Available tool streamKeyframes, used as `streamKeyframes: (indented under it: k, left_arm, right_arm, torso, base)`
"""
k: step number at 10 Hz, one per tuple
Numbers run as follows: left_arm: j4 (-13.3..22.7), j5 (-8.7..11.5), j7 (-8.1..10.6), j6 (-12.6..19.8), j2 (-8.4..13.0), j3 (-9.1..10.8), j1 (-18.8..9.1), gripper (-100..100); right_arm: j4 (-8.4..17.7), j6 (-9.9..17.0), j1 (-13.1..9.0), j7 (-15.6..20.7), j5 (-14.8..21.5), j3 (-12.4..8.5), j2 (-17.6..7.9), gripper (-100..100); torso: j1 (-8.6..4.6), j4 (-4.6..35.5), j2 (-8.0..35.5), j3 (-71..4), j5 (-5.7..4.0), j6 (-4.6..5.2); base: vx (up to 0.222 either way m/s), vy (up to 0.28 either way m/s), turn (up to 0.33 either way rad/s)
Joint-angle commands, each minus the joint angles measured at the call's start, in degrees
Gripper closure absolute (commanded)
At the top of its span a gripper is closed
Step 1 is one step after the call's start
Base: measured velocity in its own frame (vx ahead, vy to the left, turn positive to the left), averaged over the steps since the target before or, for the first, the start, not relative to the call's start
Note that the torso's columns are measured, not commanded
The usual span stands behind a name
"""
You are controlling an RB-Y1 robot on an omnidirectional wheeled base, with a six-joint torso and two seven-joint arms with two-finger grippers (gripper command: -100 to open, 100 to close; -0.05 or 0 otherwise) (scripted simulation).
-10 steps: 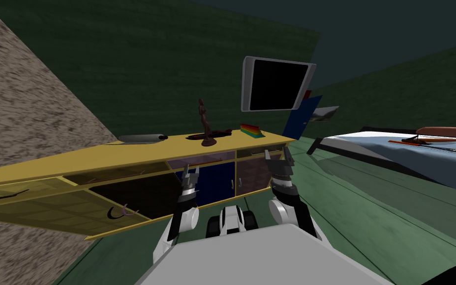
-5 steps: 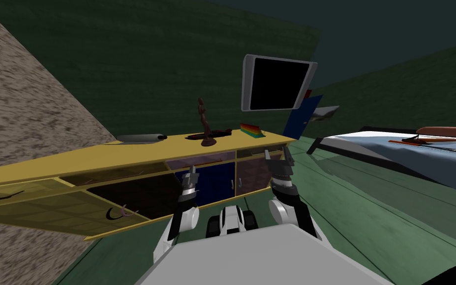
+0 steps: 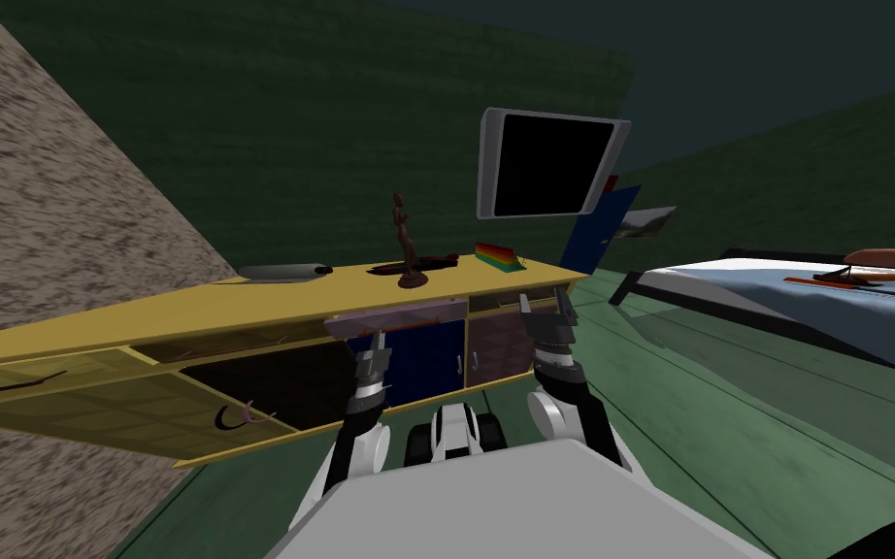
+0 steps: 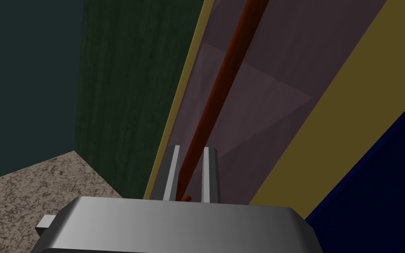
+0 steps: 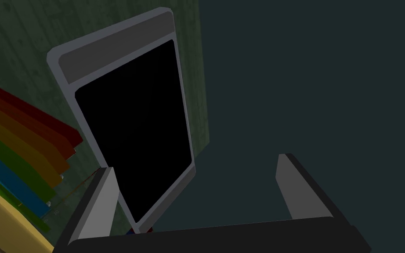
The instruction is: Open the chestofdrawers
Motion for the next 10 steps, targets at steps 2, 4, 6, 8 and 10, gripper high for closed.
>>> streamKeyframes:
  k: [2,4,6,8,10]
  left_arm:
    - [-3.4,-1.4,-0.9,-3.2,0.8,-3.63,5.7,100]
    - [-5.4,-2.3,-1.29,-5.5,1.5,-5.97,9.7,100]
    - [-5.4,-2.3,-1.29,-5.5,1.5,-5.97,12.6,100]
    - [-7.4,-3.3,-1.68,-7.9,2.3,-8.32,16.6,100]
    - [-9.4,-4.2,-2.07,-10.2,3.0,-10.66,19.2,100]
  right_arm:
    - [0.0,0.0,0.0,0.0,0.0,0.0,0.0,0]
    - [0.0,0.0,0.0,0.0,0.0,0.0,0.0,0]
    - [0.0,0.0,0.0,0.0,0.0,0.0,0.0,0]
    - [0.0,0.0,0.0,0.0,0.0,0.0,0.0,0]
    - [0.0,0.0,0.0,0.0,0.0,0.0,0.0,0]
  torso:
    - [-0.06,-0.2,0.2,0.2,0.14,0.02]
    - [-0.08,-0.2,0.0,0.1,0.11,0.06]
    - [-0.15,-0.2,0.0,0.1,0.08,0.07]
    - [-0.06,-0.2,0.0,0.1,0.11,0.11]
    - [-0.05,-0.3,-0.1,0.1,0.19,0.08]
  base:
    - [0.049,0.011,0.048]
    - [0.069,0.032,0.041]
    - [0.062,0.016,0.014]
    - [0.064,0.024,0.06]
    - [0.045,0.018,0.035]
